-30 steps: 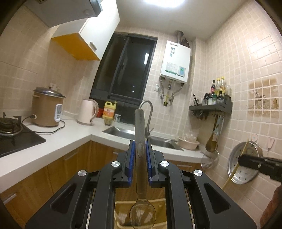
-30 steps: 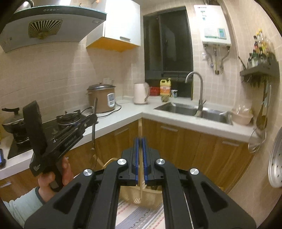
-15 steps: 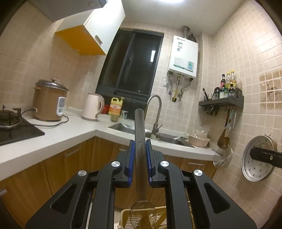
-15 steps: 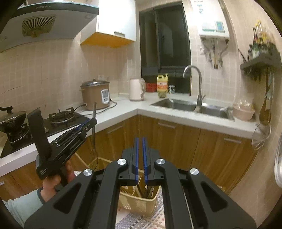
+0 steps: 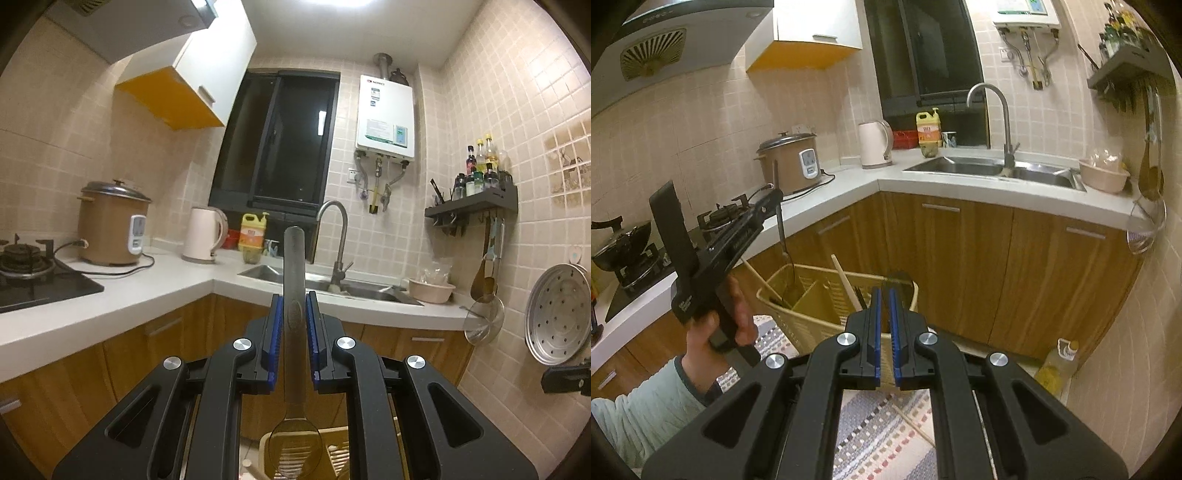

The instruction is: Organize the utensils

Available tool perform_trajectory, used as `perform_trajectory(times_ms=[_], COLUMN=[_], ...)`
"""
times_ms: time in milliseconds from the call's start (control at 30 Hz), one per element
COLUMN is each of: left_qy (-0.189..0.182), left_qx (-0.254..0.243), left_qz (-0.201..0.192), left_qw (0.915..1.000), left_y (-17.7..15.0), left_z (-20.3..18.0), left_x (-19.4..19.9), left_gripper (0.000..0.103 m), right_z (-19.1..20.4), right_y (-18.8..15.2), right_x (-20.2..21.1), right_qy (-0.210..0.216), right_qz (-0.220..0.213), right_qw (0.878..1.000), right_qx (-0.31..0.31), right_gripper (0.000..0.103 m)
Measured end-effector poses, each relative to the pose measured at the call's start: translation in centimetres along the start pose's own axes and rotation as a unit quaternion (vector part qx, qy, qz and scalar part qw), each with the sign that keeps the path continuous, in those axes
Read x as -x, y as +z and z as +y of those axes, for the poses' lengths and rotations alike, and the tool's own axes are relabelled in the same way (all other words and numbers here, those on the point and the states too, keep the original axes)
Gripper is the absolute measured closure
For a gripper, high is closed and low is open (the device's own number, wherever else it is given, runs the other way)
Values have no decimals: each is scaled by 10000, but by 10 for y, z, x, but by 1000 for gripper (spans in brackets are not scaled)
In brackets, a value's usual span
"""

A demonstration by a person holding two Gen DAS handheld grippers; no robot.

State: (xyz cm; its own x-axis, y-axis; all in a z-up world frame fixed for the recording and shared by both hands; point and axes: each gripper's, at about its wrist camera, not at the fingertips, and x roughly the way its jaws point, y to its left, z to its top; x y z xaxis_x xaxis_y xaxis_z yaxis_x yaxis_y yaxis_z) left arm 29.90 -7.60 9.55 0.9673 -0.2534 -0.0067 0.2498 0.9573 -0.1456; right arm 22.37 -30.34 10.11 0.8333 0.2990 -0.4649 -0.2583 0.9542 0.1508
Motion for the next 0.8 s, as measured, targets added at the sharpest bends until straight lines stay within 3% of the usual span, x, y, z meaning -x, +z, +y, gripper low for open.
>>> perform_trajectory(times_ms=[100,167,333,400,433,500,533,667,800], left_qy=[91,88,-147,-167,-189,-174,-184,-135,-126], left_qx=[-74,-19,164,161,159,162,142,102,144], left_qz=[100,227,422,517,543,558,572,655,930], left_qw=[9999,9997,9989,9984,9982,9982,9981,9977,9955], left_y=[-5,-6,8,13,14,15,15,12,1], left_z=[-1,2,15,18,19,19,19,16,14], left_x=[1,7,53,79,93,118,127,171,198], left_gripper=[90,71,54,47,37,31,31,23,22], right_z=[-1,0,7,15,19,28,32,52,64], right_y=[-8,-13,-28,-35,-36,-42,-44,-52,-60], right_x=[4,9,24,33,36,47,52,68,74], right_qy=[4,63,158,137,131,163,179,23,-74], right_qz=[1,13,-6,-51,-75,-189,-269,-369,-190], right_qw=[10000,10000,9997,9997,9997,9995,9992,9993,9998], right_qx=[9,-47,-176,-179,-171,-199,-217,-107,-24], right_gripper=[99,99,97,88,83,50,43,39,38])
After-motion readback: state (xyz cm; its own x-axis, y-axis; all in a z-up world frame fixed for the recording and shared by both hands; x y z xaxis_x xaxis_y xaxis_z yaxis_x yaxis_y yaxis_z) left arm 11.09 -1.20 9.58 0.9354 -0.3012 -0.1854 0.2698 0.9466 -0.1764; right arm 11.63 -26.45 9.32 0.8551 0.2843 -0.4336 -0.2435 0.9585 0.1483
